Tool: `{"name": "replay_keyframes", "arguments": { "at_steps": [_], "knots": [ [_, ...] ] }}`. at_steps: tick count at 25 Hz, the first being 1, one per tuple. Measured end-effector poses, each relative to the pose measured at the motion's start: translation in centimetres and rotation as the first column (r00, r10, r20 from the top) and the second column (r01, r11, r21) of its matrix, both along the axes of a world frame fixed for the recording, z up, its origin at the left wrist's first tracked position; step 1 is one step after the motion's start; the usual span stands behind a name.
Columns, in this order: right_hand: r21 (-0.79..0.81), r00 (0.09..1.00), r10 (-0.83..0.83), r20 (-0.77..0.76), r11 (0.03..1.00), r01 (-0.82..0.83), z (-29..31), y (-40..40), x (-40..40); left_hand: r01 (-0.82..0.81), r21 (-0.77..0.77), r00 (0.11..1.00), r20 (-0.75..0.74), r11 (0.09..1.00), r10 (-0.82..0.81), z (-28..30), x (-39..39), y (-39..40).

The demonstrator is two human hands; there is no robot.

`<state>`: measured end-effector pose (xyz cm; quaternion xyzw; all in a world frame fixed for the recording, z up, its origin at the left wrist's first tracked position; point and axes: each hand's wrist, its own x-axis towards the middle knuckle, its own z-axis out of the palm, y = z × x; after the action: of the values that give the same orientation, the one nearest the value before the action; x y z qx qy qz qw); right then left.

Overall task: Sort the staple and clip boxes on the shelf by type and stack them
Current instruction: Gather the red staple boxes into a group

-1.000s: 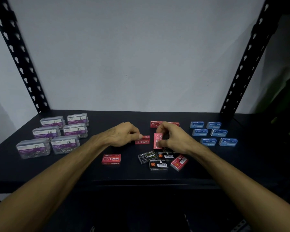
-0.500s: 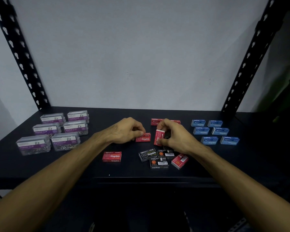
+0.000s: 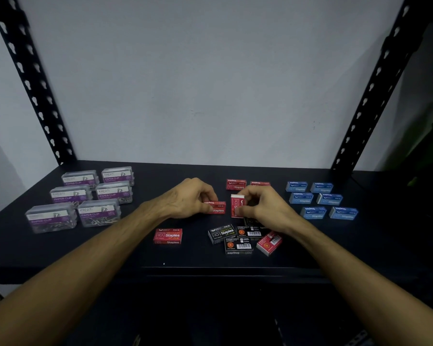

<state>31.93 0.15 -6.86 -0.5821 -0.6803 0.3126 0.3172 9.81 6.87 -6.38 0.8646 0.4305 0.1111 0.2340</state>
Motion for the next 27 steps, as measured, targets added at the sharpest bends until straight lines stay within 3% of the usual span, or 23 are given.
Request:
{"name": "replay_keyframes", "arguments": {
  "at_steps": [5,8,11,14,27],
  "knots": [
    [0.031,0.996,-0.045,-0.080,0.998,0.048,1.5,0.9,1.0,-0.048,0.024,0.997,0.066,0.999,0.046,0.7,0.6,0.7],
    [0.110,0.979,-0.096,0.179,0.991,0.077,2.1,2.1,2.5,-0.074,0.053,0.993,0.093,0.996,0.069,1.1,1.7,1.2],
    [0.126,0.861,-0.093,0.500,0.991,0.034,2.2,3.2,3.8,-0.109,0.087,0.989,0.110,0.990,0.099,1.0,3.2,1.9],
    [0.103,0.759,-0.065,0.648,0.995,-0.004,1.8,3.7,4.3,-0.112,0.107,0.991,0.089,0.988,0.102,0.2,4.7,2.4],
    [0.128,0.747,-0.092,0.659,0.992,0.009,0.6,4.3,4.3,-0.152,0.165,0.986,0.096,0.974,0.138,-1.2,6.5,2.4]
  ]
}}
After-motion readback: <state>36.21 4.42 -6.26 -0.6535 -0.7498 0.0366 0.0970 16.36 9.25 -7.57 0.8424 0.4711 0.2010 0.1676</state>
